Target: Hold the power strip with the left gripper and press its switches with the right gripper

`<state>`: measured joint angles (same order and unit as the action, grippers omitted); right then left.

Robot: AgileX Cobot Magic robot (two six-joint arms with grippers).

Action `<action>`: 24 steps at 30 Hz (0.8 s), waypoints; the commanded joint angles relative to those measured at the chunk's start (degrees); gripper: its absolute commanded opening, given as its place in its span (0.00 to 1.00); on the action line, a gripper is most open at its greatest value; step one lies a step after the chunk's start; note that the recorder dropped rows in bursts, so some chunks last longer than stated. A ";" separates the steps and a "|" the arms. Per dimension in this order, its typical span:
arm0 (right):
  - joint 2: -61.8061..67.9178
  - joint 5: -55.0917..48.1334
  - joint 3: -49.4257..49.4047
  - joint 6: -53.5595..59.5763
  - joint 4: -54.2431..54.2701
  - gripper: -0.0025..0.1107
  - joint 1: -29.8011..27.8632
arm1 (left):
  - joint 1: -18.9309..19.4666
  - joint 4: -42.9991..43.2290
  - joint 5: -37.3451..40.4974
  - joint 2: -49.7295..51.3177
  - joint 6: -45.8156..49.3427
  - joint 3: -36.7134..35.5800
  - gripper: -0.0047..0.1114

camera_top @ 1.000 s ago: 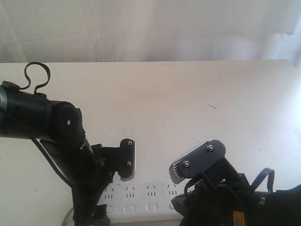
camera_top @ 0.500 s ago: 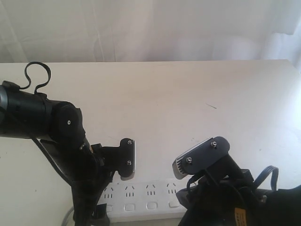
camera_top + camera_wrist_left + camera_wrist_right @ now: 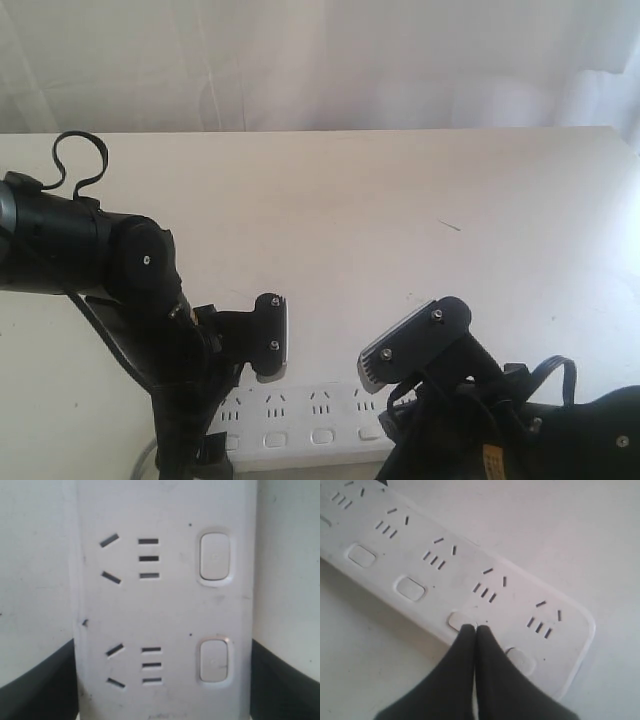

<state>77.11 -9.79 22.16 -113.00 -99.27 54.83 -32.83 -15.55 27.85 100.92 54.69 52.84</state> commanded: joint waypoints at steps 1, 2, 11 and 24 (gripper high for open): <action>1.96 -0.57 0.10 -1.12 -0.68 0.02 0.03 | 0.11 1.48 2.16 1.87 -2.04 -1.12 0.04; 1.96 -0.57 0.10 -1.12 -0.68 0.02 0.03 | 0.11 1.48 2.16 1.87 -2.04 -1.12 0.04; 2.09 0.22 3.23 -1.12 -0.68 0.02 0.03 | 0.11 1.48 2.16 1.87 -2.04 -1.12 0.04; 8.22 3.56 3.80 -0.17 -0.68 0.02 0.03 | 0.11 1.48 2.40 1.87 -2.04 -1.12 0.04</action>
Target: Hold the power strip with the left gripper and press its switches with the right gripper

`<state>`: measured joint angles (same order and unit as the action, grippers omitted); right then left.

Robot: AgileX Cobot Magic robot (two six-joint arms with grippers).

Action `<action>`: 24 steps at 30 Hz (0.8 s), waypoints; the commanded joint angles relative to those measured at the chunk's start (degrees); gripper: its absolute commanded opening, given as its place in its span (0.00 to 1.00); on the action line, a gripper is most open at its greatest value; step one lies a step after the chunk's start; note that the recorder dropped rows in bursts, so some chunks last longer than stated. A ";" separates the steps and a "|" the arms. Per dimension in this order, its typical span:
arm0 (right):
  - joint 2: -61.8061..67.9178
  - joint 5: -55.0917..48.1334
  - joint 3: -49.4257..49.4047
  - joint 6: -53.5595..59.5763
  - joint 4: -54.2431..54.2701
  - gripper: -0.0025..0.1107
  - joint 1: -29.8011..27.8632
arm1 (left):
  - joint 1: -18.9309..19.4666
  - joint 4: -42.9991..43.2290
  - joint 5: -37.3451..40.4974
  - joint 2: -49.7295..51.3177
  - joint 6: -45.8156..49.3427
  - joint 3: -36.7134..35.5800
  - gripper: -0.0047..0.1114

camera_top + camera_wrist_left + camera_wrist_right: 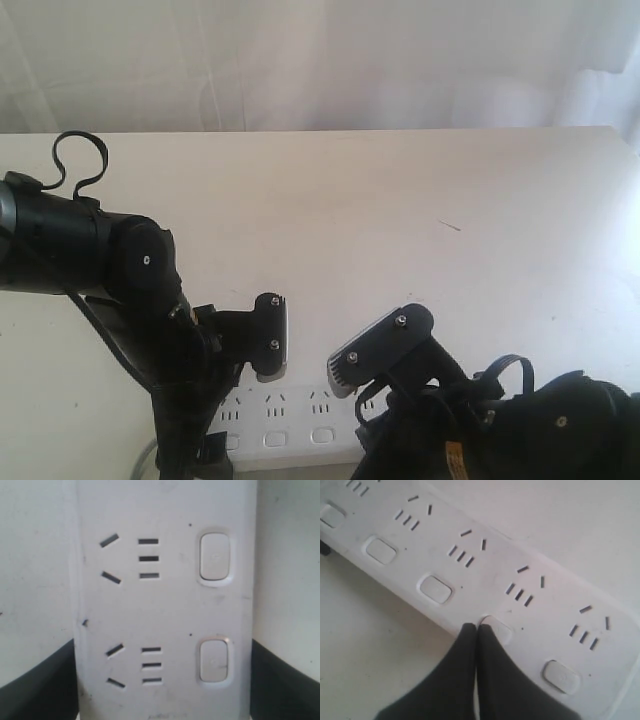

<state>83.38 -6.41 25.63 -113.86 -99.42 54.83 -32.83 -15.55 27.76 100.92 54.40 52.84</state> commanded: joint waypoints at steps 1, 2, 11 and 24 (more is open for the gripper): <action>2.48 0.18 0.33 0.69 -0.53 0.02 0.03 | 0.11 1.48 2.65 1.87 -1.76 -1.12 0.04; 2.95 -0.18 0.33 0.69 -0.53 0.02 0.03 | 0.11 1.48 2.65 1.87 -1.76 -1.12 0.04; 1.26 -3.68 0.99 0.69 -0.53 0.02 0.03 | 0.11 1.48 3.47 1.87 -1.76 -1.12 0.04; 2.57 -2.24 3.53 1.02 -0.53 0.02 0.03 | 0.11 1.48 3.63 1.87 -1.87 -1.12 0.04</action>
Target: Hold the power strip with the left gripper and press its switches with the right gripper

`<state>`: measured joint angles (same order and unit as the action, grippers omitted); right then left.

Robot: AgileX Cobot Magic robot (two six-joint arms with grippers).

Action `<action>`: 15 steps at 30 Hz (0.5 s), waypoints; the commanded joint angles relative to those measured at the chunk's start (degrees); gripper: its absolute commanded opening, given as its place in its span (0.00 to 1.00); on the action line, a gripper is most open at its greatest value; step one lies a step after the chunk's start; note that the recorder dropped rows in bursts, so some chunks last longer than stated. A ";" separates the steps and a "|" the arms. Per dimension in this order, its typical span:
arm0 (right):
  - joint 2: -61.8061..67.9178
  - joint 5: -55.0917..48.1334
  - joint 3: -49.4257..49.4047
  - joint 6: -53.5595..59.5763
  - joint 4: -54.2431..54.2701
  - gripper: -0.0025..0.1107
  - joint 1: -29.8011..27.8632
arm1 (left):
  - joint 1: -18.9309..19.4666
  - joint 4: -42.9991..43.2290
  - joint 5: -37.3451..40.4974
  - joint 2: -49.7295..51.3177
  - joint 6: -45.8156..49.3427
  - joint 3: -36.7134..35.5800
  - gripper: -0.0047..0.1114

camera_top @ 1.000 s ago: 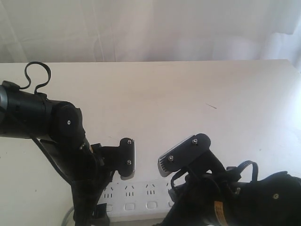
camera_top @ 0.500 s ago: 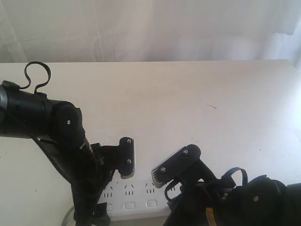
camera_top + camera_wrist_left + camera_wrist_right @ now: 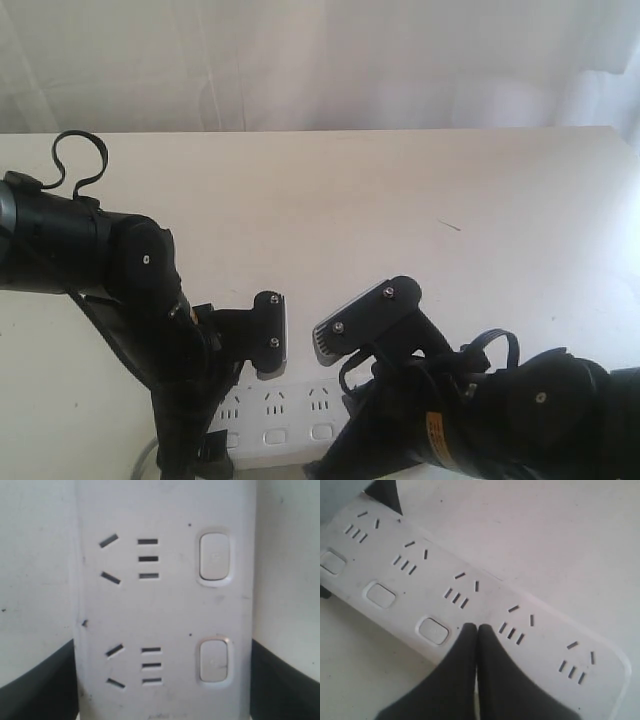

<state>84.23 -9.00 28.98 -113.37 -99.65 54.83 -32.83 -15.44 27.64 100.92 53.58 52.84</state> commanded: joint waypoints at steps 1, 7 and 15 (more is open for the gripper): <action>2.59 0.47 0.18 0.52 -0.29 0.02 0.03 | 0.11 1.38 3.85 1.87 -1.18 -1.12 0.04; 6.31 0.24 -0.19 0.52 -0.29 0.02 0.03 | 0.11 1.38 3.85 1.87 -1.18 -1.12 0.04; 6.61 -1.32 -1.83 0.52 -0.29 0.02 0.03 | 0.11 1.49 3.83 1.87 -1.18 -1.12 0.04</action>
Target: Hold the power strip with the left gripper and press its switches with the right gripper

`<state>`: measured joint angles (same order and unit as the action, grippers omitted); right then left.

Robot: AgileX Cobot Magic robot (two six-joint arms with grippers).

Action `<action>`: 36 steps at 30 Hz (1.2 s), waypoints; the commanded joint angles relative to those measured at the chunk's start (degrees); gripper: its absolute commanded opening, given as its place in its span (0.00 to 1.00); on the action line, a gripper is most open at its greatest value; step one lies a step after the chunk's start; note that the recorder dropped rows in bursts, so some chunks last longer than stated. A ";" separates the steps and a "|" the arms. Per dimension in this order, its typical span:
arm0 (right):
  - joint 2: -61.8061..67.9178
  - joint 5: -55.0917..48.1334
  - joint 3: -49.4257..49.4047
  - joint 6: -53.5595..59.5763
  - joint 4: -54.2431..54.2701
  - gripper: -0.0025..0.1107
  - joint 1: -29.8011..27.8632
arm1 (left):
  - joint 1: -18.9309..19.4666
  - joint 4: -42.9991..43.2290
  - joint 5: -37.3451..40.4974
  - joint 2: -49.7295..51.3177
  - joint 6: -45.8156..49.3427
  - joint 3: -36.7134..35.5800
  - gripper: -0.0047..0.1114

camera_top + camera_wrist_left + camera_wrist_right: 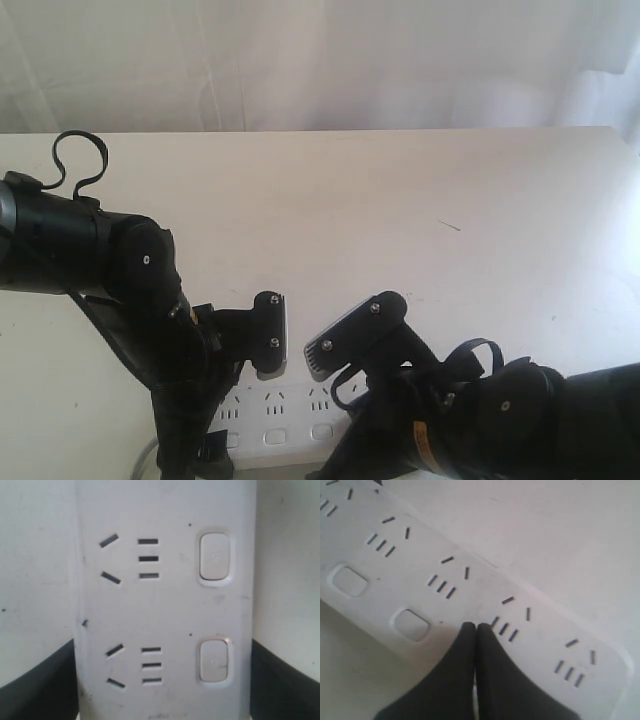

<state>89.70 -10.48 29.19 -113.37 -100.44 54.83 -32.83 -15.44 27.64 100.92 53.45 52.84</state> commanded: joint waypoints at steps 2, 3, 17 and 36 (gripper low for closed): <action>1.15 0.18 -2.62 0.52 0.49 0.02 0.03 | 0.11 1.76 3.83 1.87 -1.04 -1.12 0.04; 1.15 0.29 -3.15 0.52 0.49 0.02 0.03 | 0.11 1.76 3.83 1.87 -1.04 -1.12 0.04; 1.15 4.61 -3.81 -1.25 0.49 0.02 0.03 | 0.11 1.73 3.47 1.87 -1.20 -1.12 0.04; 1.15 14.64 -3.81 -1.25 0.49 0.02 0.03 | 0.11 1.73 3.59 1.87 -1.44 -1.12 0.04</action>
<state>89.05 -5.99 27.39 -114.33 -100.85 54.39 -32.83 -14.58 27.88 100.92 53.77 52.94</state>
